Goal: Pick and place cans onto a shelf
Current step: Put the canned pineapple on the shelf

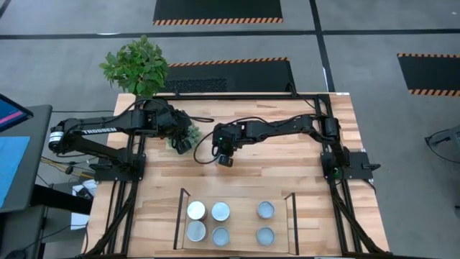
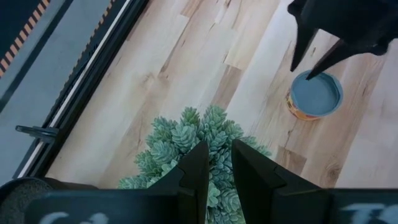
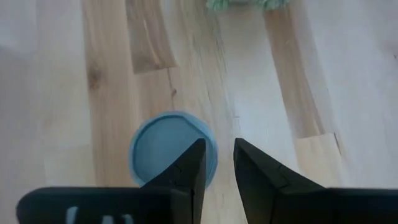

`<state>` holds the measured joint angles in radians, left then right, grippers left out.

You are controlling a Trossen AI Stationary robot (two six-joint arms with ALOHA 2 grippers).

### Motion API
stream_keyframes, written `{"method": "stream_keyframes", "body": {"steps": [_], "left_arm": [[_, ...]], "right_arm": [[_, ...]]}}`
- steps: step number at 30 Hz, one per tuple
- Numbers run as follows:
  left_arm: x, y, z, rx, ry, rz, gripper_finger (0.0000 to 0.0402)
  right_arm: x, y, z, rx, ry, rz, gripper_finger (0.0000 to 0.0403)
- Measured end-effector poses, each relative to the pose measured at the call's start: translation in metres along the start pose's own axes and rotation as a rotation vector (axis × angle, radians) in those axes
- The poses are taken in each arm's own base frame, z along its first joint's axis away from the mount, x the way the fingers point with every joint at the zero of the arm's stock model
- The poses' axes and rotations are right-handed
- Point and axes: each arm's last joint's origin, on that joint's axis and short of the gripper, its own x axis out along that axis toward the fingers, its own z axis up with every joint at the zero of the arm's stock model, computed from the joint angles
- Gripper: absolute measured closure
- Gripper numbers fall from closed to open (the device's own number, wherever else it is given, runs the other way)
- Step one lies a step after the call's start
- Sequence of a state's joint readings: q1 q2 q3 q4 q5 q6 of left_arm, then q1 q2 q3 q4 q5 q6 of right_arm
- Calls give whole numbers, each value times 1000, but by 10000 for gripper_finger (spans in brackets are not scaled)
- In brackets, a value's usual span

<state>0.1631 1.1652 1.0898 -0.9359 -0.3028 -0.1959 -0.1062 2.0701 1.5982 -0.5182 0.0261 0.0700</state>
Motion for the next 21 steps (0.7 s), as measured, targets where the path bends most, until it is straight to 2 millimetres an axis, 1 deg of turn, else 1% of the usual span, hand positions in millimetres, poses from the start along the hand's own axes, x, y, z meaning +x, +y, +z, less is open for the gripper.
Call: {"method": "stream_keyframes", "body": {"steps": [3,4,7,8,10,13,16,21], "left_arm": [[0,0,0,0,0,0,343],[0,0,0,0,0,0,343],[0,0,0,0,0,0,343],[0,0,0,-1,-1,0,343],[0,0,0,-9,0,0,343],[0,0,0,-10,1,-4,343],[0,0,0,-10,2,-9,343],[0,0,0,-11,2,-9,343]], "right_arm": [[13,3,-4,-1,12,1,296],[14,4,-7,-3,37,2,296],[21,8,-4,-7,3,2,296],[23,10,-6,-8,14,-5,296],[25,9,-12,-12,57,-20,296],[29,9,-8,-8,27,-22,296],[33,7,-13,-7,61,-27,296],[31,8,-11,-10,46,-24,296]]}}
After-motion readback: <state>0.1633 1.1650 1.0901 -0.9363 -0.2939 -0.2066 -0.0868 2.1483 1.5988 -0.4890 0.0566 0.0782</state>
